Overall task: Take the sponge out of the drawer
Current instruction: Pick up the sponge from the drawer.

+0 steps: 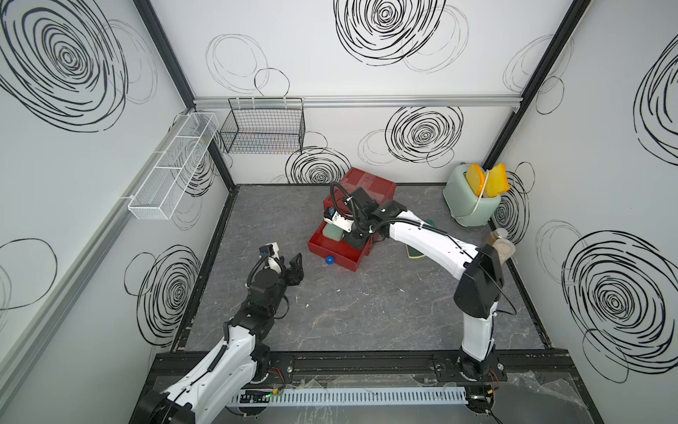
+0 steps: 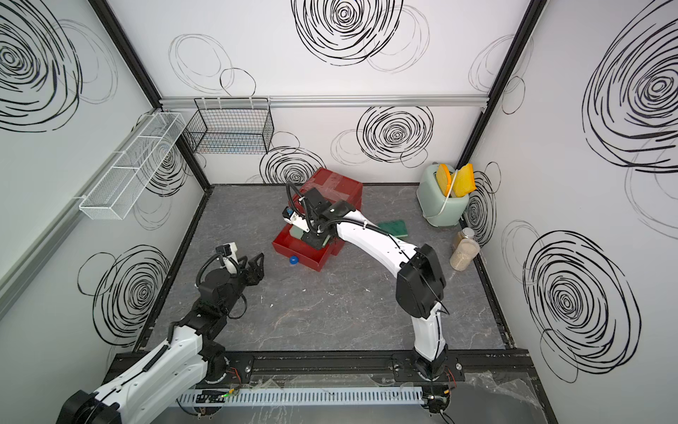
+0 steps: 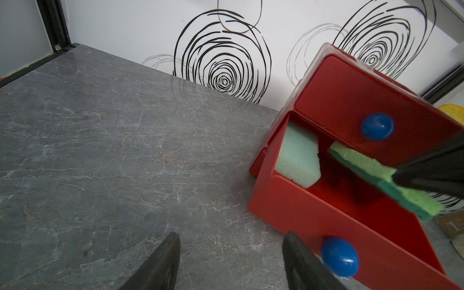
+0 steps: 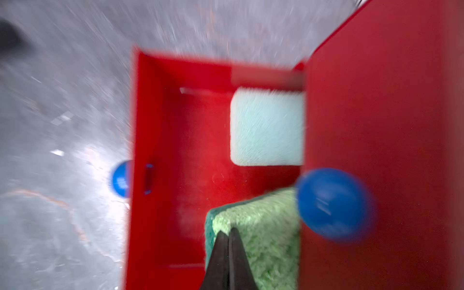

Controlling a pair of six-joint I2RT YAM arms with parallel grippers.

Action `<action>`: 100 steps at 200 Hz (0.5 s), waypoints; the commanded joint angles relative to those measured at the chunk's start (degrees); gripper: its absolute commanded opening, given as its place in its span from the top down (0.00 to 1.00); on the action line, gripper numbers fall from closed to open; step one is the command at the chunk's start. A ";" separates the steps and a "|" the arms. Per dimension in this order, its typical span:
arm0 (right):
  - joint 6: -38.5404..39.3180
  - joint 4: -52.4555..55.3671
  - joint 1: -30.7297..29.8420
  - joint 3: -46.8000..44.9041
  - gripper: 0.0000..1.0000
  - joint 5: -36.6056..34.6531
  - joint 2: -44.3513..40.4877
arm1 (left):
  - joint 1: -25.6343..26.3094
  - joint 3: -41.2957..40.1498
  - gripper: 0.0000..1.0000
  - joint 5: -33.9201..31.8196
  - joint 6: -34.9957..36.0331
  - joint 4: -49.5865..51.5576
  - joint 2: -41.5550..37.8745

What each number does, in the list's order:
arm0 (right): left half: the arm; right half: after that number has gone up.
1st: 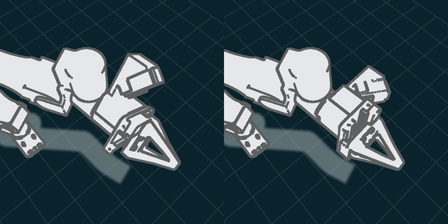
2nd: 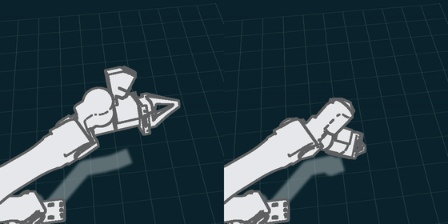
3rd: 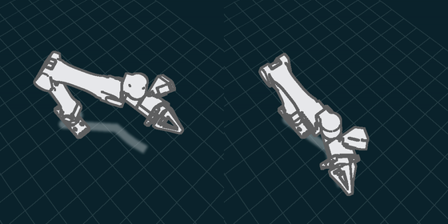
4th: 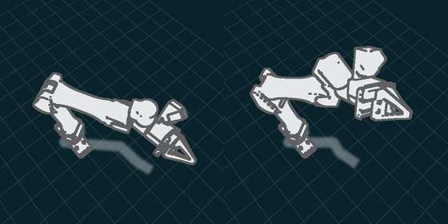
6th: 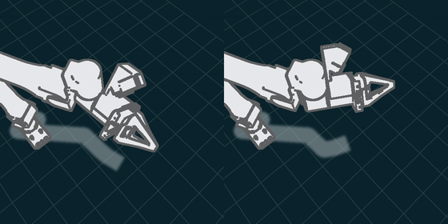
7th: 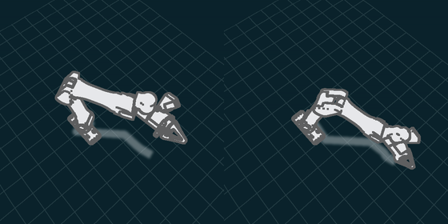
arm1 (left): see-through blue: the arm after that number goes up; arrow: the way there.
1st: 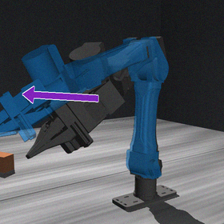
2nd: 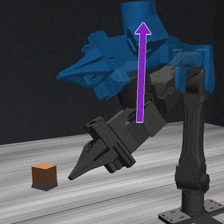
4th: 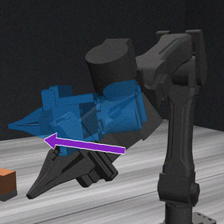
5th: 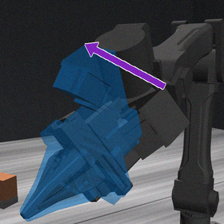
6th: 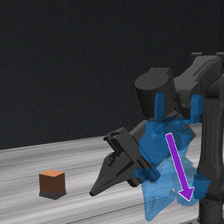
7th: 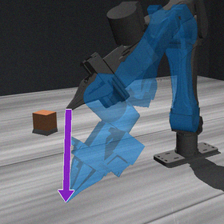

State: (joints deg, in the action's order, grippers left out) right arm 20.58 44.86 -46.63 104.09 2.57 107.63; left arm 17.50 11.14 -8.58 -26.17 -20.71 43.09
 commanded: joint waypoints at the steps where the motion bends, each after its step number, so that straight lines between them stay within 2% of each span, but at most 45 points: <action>1: -0.41 -2.20 0.05 -0.97 1.00 4.30 -3.41 | -0.60 0.09 0.31 0.58 -0.62 -2.48 -0.46; 63: -2.98 -0.67 -0.04 -0.93 1.00 8.92 -9.01 | -0.51 0.40 0.31 1.08 -0.63 -2.64 -0.29; 100: -10.39 -0.87 -0.46 -2.85 1.00 5.82 -18.10 | -0.47 0.55 0.32 1.61 -0.33 -3.52 0.30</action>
State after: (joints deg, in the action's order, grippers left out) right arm 15.81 43.75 -46.68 102.04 9.30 98.28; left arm 17.45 11.14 -7.66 -26.17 -20.86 43.13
